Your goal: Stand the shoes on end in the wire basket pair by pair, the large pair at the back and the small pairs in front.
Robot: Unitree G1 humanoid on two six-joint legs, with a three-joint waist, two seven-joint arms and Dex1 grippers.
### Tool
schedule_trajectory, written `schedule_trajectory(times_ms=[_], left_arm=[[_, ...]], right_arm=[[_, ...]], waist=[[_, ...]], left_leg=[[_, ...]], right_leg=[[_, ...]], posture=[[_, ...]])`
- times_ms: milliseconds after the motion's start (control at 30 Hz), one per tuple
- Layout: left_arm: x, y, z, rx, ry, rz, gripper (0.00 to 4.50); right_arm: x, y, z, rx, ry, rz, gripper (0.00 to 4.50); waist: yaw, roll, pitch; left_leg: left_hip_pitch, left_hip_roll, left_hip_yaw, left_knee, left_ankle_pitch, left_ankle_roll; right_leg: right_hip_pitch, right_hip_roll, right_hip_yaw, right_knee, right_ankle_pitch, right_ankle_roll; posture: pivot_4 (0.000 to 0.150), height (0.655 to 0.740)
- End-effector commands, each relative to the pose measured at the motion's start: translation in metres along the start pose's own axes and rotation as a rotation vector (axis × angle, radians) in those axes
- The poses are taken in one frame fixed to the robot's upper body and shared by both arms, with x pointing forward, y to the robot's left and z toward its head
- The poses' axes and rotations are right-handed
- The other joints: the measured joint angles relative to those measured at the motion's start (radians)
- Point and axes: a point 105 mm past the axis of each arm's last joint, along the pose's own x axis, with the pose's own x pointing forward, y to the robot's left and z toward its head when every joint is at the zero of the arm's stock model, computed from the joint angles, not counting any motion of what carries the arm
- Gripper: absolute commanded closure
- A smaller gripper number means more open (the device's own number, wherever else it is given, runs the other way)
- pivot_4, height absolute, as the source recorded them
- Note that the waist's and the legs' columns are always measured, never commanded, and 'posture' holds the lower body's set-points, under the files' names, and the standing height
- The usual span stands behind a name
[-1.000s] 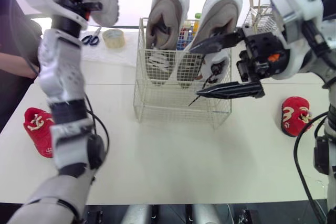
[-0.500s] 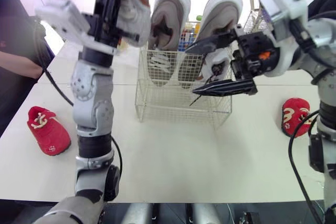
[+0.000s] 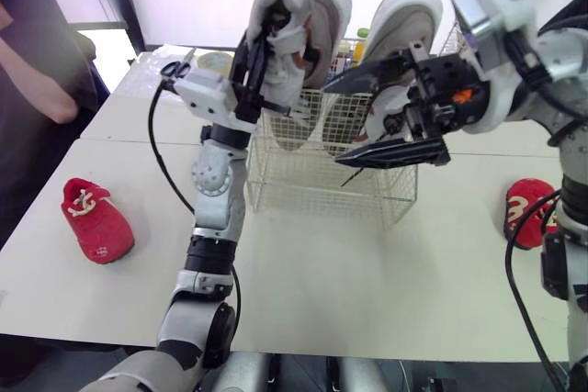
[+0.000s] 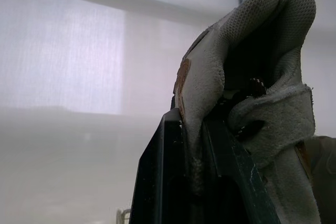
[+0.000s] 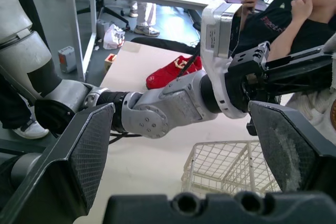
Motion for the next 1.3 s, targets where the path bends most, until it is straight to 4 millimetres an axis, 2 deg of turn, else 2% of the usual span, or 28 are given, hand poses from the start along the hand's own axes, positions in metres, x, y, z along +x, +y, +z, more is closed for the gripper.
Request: schedule_trajectory(times_ms=[33, 167, 300, 700, 800, 1000, 1033, 1300], left_arm=[[0.000, -0.015, -0.002, 0.019, -0.041, -0.014, 4.40], [-0.007, -0.018, -0.011, 0.025, -0.026, 0.000, 4.40], [-0.023, -0.026, -0.023, 0.032, 0.009, 0.013, 4.40], [-0.058, -0.019, -0.045, 0.091, 0.109, 0.059, 4.40], [-0.067, -0.018, -0.054, 0.078, 0.155, 0.073, 3.33], [-0.078, -0.011, -0.056, 0.070, 0.186, 0.083, 0.30], [-0.080, -0.008, -0.054, 0.067, 0.193, 0.088, 0.07], [-0.087, 0.023, -0.021, 0.066, 0.231, 0.075, 0.07]], right_arm=[[-0.008, 0.004, 0.014, -0.060, -0.012, -0.034, 0.00], [-0.009, 0.005, 0.014, -0.057, -0.011, -0.042, 0.00], [-0.011, 0.005, 0.014, -0.052, -0.009, -0.047, 0.00], [-0.010, 0.005, 0.014, -0.049, -0.008, -0.033, 0.00], [-0.009, 0.004, 0.014, -0.050, -0.008, -0.031, 0.00], [-0.008, 0.003, 0.014, -0.053, -0.008, -0.028, 0.00], [-0.007, 0.003, 0.014, -0.054, -0.009, -0.027, 0.00], [-0.006, 0.002, 0.012, -0.057, -0.018, -0.018, 0.00]], waist=[[0.000, 0.000, 0.000], [0.000, 0.000, 0.000], [0.000, 0.000, 0.000], [0.001, 0.001, -0.001], [0.002, 0.002, -0.001], [0.000, 0.003, -0.003], [0.000, 0.004, -0.003], [-0.026, 0.007, -0.004]], left_leg=[[0.000, 0.000, 0.000, 0.000, 0.000, 0.000], [0.000, 0.000, 0.000, 0.000, 0.000, 0.000], [0.000, 0.000, 0.000, 0.000, 0.000, 0.000], [0.000, 0.000, 0.000, 0.000, 0.000, 0.000], [0.003, 0.000, 0.000, 0.000, -0.001, -0.002], [0.006, 0.000, 0.000, 0.000, -0.002, -0.002], [0.006, 0.000, 0.000, 0.000, -0.002, -0.002], [0.005, 0.002, 0.000, -0.004, -0.001, -0.001]], right_leg=[[0.000, 0.000, 0.000, 0.000, 0.000, 0.000], [0.000, 0.000, 0.000, 0.000, 0.000, 0.000], [0.000, 0.000, 0.000, 0.000, 0.000, 0.000], [0.000, 0.000, 0.000, 0.000, 0.000, 0.000], [0.002, 0.000, 0.000, -0.001, 0.000, 0.000], [0.004, 0.000, 0.000, -0.001, 0.000, 0.000], [0.004, 0.000, 0.000, -0.001, 0.000, 0.000], [0.001, 0.001, 0.000, 0.000, 0.000, -0.001]], posture=[[0.150, 0.7400], [0.150, 0.7400], [0.150, 0.7400], [0.150, 0.7400], [0.150, 0.7400], [0.150, 0.7400], [0.150, 0.7400], [0.150, 0.7400]])
